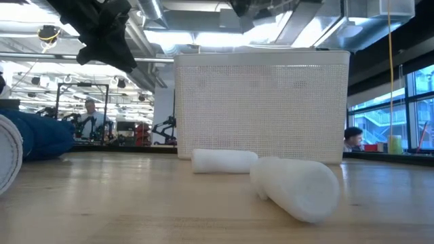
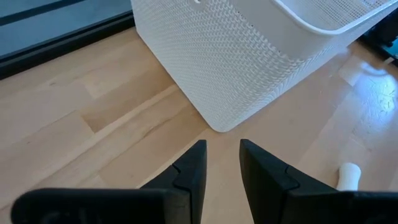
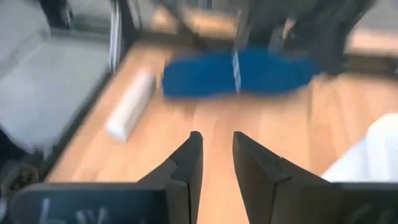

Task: Pick & place medical supplies in basket/bin
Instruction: Put the top rolled gauze in the white bin

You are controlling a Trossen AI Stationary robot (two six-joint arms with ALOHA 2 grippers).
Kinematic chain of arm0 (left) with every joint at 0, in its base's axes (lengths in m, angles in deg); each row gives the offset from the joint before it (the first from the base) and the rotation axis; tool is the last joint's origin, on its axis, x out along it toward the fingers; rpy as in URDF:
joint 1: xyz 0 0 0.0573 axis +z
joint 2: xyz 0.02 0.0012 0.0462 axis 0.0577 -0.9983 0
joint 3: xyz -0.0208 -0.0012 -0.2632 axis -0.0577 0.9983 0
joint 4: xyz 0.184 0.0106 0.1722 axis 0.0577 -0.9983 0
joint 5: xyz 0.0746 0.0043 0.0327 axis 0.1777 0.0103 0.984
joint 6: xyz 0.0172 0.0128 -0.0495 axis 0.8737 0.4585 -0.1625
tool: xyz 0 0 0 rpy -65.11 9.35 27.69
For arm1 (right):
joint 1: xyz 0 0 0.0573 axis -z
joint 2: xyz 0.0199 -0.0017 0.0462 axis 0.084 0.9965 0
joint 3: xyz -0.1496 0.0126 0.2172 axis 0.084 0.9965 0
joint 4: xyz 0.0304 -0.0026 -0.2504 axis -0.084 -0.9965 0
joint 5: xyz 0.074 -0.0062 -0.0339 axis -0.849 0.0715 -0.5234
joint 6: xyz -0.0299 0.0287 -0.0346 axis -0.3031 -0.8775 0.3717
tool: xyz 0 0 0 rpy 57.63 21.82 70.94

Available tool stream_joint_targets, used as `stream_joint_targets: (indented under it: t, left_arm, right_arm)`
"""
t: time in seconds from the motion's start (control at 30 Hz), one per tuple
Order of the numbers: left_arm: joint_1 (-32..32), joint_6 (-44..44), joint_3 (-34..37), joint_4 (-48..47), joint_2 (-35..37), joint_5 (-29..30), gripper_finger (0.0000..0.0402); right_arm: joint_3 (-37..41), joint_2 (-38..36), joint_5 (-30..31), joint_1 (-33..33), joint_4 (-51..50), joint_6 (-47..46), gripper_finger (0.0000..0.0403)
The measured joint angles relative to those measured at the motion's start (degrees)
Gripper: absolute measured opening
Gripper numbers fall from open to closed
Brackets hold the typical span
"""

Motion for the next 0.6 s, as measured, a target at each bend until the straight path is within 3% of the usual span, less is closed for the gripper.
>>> stream_joint_targets:
  t: [0.23,0.6]
  left_arm:
    - [0.0,0.1,0.0,0.0,0.0,0.0,0.0090]
    - [0.0,0.1,0.0,-0.3,0.0,0.0,0.0090]
  right_arm:
    - [0.0,7.1,8.5,-7.5,-6.8,-0.2,0.0091]
    - [0.0,19.1,8.6,-10.4,-8.6,-1.1,0.0091]
